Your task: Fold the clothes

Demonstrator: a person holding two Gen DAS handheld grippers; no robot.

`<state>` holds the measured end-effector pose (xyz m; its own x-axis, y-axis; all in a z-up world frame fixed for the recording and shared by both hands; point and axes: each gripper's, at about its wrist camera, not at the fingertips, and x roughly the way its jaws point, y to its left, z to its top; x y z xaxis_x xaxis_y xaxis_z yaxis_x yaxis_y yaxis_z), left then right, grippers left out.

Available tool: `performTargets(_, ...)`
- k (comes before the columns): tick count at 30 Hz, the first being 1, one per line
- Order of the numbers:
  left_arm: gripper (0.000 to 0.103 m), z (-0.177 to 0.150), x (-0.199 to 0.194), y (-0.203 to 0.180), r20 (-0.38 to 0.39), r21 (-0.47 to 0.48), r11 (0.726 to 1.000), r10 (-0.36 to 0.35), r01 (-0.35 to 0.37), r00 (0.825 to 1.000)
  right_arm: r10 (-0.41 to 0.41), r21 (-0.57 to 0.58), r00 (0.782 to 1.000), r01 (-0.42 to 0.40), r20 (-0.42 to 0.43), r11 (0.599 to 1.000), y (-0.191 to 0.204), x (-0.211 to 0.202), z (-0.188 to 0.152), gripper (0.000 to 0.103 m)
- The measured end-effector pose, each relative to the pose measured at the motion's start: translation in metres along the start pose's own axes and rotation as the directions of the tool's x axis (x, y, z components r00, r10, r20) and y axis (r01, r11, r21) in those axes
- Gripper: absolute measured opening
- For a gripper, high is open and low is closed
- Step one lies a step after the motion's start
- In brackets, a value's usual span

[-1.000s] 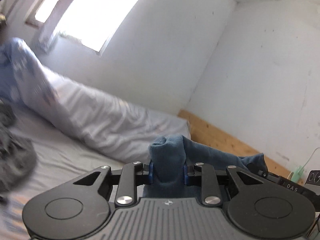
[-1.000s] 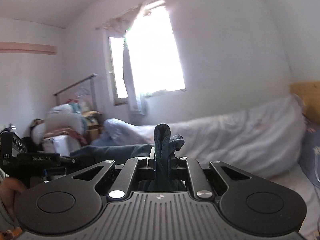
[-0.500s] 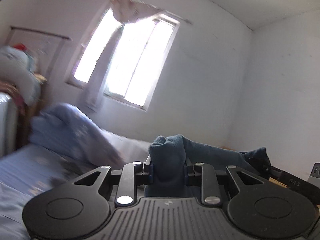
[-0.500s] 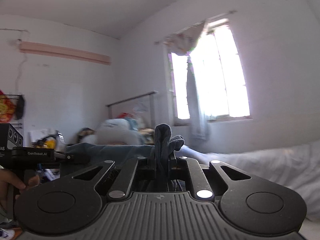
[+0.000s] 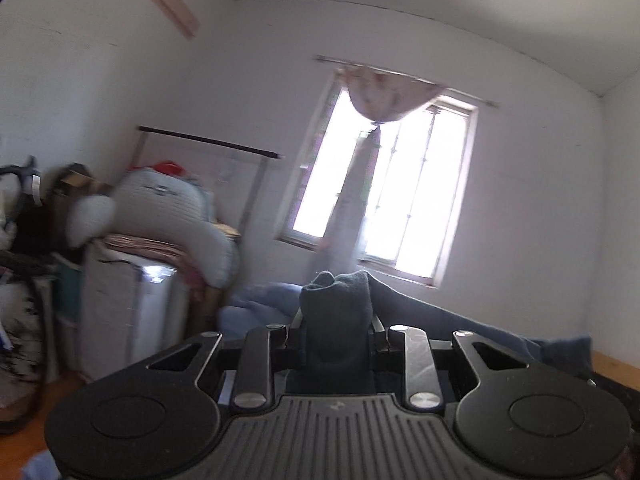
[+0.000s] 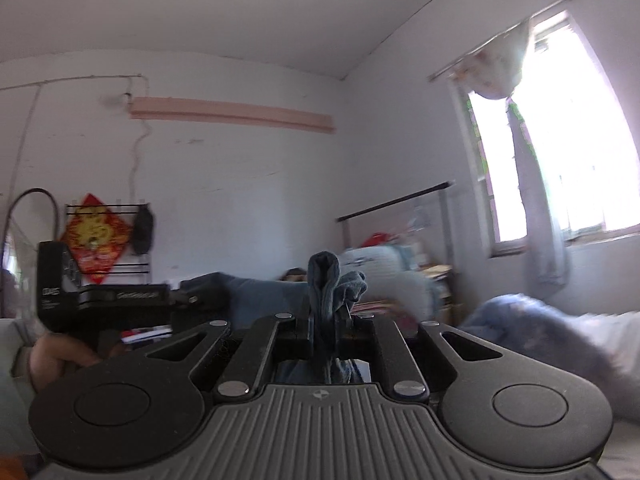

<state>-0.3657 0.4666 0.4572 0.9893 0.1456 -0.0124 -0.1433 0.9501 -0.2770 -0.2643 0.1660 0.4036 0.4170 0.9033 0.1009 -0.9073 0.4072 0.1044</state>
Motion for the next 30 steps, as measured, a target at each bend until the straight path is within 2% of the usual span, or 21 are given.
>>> performTargets(3, 0.023, 0.002, -0.002, 0.03, -0.009, 0.012, 0.998, 0.055, -0.055, 0.998, 0.042, 0.017, 0.999, -0.042, -0.021, 0.999, 0.02, 0.031, -0.02, 0.008)
performTargets(6, 0.023, -0.011, 0.011, 0.053, -0.043, 0.033, 0.994, 0.103, -0.101, 0.994, 0.073, 0.036, 0.996, -0.071, -0.054, 0.997, 0.036, 0.064, -0.044, 0.008)
performTargets(10, 0.023, -0.037, 0.043, 0.088, -0.105, 0.047, 0.988, 0.152, -0.148, 0.983, 0.1, 0.08, 0.989, -0.092, -0.107, 0.993, 0.04, 0.103, -0.077, 0.007)
performTargets(14, 0.023, -0.064, 0.086, 0.128, -0.184, 0.056, 0.983, 0.183, -0.175, 0.966, 0.109, 0.132, 0.98, -0.088, -0.166, 0.987, 0.027, 0.145, -0.114, 0.007)
performTargets(19, 0.024, -0.107, 0.158, 0.168, -0.306, 0.069, 0.981, 0.196, -0.184, 0.932, 0.091, 0.155, 0.964, -0.053, -0.251, 0.987, -0.007, 0.198, -0.162, 0.007)
performTargets(21, 0.025, -0.122, 0.187, 0.178, -0.33, 0.08, 0.979, 0.202, -0.186, 0.922, 0.075, 0.17, 0.956, -0.027, -0.283, 0.985, -0.029, 0.216, -0.178, 0.007)
performTargets(25, 0.025, -0.142, 0.253, 0.183, -0.383, 0.132, 0.976, 0.211, -0.173, 0.899, 0.043, 0.228, 0.949, 0.031, -0.313, 0.973, -0.075, 0.251, -0.203, 0.007)
performTargets(28, 0.025, -0.163, 0.303, 0.178, -0.431, 0.218, 0.965, 0.228, -0.144, 0.873, 0.008, 0.269, 0.945, 0.085, -0.327, 0.959, -0.115, 0.269, -0.219, 0.007)
performTargets(30, 0.025, -0.183, 0.33, 0.179, -0.464, 0.235, 0.962, 0.238, -0.141, 0.853, -0.006, 0.314, 0.934, 0.125, -0.356, 0.941, -0.147, 0.282, -0.236, 0.007)
